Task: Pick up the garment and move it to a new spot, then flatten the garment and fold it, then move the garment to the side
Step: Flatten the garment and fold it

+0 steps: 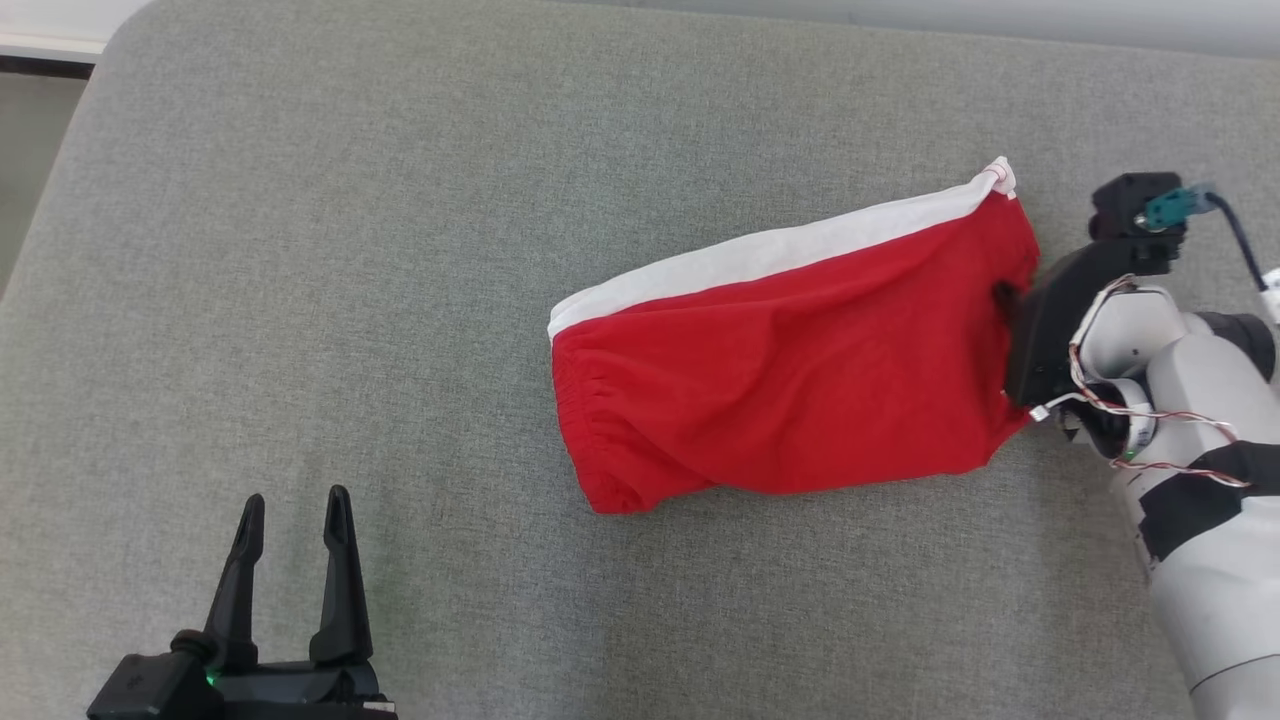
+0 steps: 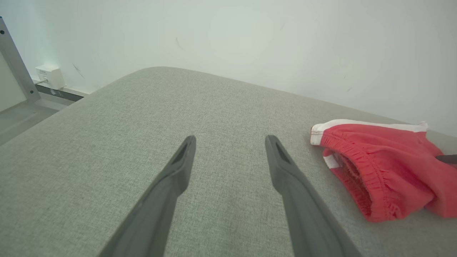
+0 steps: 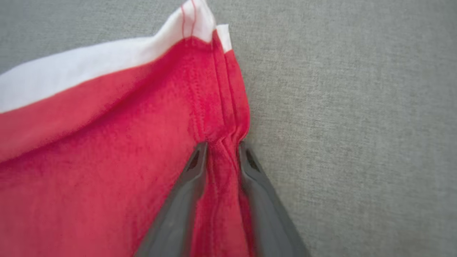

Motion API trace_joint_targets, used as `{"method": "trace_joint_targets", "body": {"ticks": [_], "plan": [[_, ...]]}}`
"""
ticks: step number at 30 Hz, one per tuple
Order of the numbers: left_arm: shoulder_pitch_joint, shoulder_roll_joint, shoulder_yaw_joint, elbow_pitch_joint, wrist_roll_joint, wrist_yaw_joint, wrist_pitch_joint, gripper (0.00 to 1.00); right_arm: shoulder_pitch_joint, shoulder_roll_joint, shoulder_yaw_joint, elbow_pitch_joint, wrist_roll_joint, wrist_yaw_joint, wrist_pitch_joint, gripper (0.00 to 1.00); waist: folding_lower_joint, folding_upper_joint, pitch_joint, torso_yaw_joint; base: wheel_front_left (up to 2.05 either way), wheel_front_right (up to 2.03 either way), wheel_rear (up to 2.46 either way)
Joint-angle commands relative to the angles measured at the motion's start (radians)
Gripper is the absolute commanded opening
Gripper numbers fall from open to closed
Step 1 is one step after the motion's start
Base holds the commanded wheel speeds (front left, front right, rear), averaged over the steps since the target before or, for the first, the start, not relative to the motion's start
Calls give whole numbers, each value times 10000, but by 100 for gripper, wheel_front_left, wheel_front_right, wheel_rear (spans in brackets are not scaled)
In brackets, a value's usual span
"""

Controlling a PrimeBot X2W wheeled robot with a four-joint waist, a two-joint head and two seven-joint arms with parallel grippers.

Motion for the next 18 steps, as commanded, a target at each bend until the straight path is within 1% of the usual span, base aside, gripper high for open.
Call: {"method": "trace_joint_targets", "body": {"ticks": [1,6,12,18], "plan": [[-133,-13,18,1,33,-16,-27,100,617,201,253,301,109,31,270,0,1,1,-2,-31,0,0,0],[-116,-14,41,106,44,-17,-27,100,682,-11,331,130,218,19,-126,0,1,1,-94,-133,0,0,0],[51,-13,-1,185,58,-19,-27,100,869,-402,102,-293,248,5,-659,0,1,1,-470,-395,0,0,0],[274,-13,-29,165,18,-20,-27,100,1306,-923,-70,-973,202,6,-738,0,1,1,-878,-756,0,0,0]]}}
